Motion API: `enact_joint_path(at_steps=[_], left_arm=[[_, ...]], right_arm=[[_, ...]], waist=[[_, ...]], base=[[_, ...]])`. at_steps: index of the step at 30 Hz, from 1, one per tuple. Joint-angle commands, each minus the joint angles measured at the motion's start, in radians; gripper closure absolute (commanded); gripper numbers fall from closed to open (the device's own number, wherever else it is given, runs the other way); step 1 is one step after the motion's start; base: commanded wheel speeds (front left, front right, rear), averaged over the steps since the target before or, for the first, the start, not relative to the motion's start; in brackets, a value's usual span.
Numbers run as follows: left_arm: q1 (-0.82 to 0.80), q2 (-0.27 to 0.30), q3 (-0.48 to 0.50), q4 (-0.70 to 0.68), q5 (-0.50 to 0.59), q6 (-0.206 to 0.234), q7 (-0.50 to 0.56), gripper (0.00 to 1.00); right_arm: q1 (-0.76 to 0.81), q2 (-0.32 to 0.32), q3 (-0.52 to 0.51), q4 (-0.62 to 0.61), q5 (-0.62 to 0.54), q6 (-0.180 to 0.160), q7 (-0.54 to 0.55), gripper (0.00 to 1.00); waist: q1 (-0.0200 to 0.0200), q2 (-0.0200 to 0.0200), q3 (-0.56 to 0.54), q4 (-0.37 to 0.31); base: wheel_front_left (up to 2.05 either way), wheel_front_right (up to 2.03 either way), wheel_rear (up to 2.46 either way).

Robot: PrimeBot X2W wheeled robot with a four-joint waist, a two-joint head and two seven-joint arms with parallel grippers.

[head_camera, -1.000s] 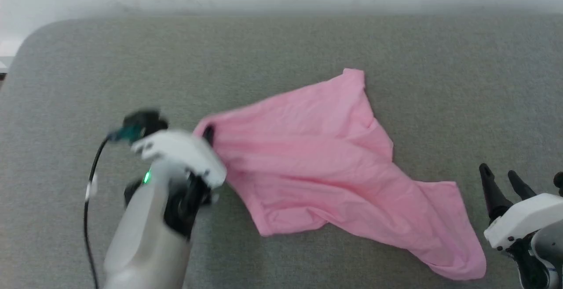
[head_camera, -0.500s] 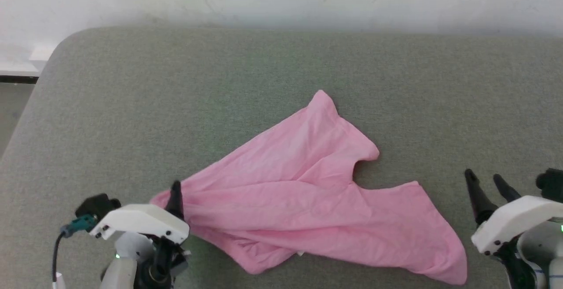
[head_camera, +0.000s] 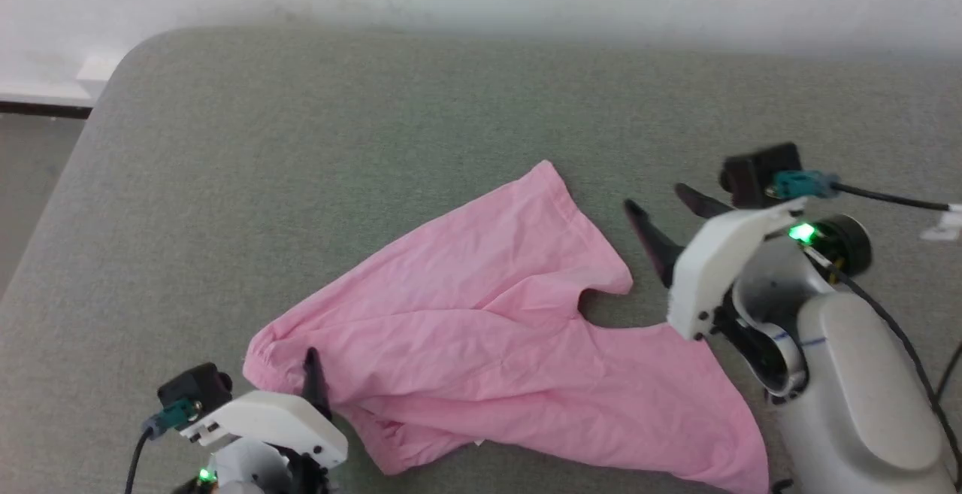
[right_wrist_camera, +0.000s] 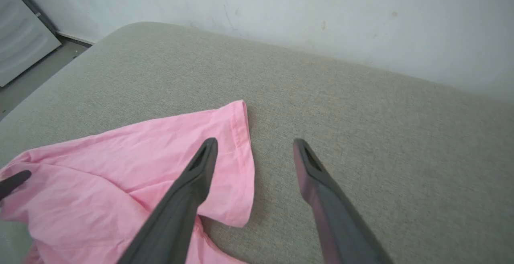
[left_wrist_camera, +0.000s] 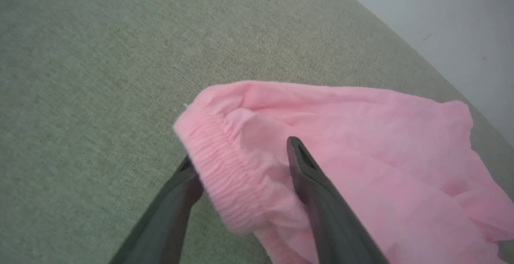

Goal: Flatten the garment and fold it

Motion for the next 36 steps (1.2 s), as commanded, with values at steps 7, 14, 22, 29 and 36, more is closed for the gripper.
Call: enact_joint_path(at_steps=[7,14,22,29,36], left_arm=[[0.060,0.034,0.025,-0.039,0.008,0.058,0.019,0.00],[0.083,0.108,0.050,-0.201,0.129,0.125,-0.098,0.00],[0.065,0.143,-0.061,-0.228,0.307,0.071,-0.290,0.00],[0.034,0.087,-0.068,-0.183,0.314,0.048,-0.311,0.00],[0.014,0.057,-0.044,-0.169,0.322,0.024,-0.313,0.00]], right_arm=[[-0.041,-0.007,0.057,0.080,0.033,-0.001,-0.034,0.00],[-0.032,-0.028,0.063,0.124,0.024,-0.001,-0.030,0.00],[-0.106,-0.042,0.146,0.237,-0.037,-0.001,0.067,0.00],[-0.231,-0.030,0.221,0.419,-0.120,-0.001,0.121,0.00],[-0.261,-0.032,0.332,0.548,-0.095,-0.001,0.155,0.01]], waist=[[0.0000,-0.0001,0.000,0.024],[0.0000,-0.0001,-0.006,0.020],[0.0000,-0.0001,0.028,0.015],[0.0000,-0.0001,0.079,0.050],[0.0000,-0.0001,0.104,0.067]], base=[[0.00,0.00,0.00],[0.00,0.00,0.00],[0.00,0.00,0.00],[0.00,0.00,0.00],[0.00,0.00,0.00]])
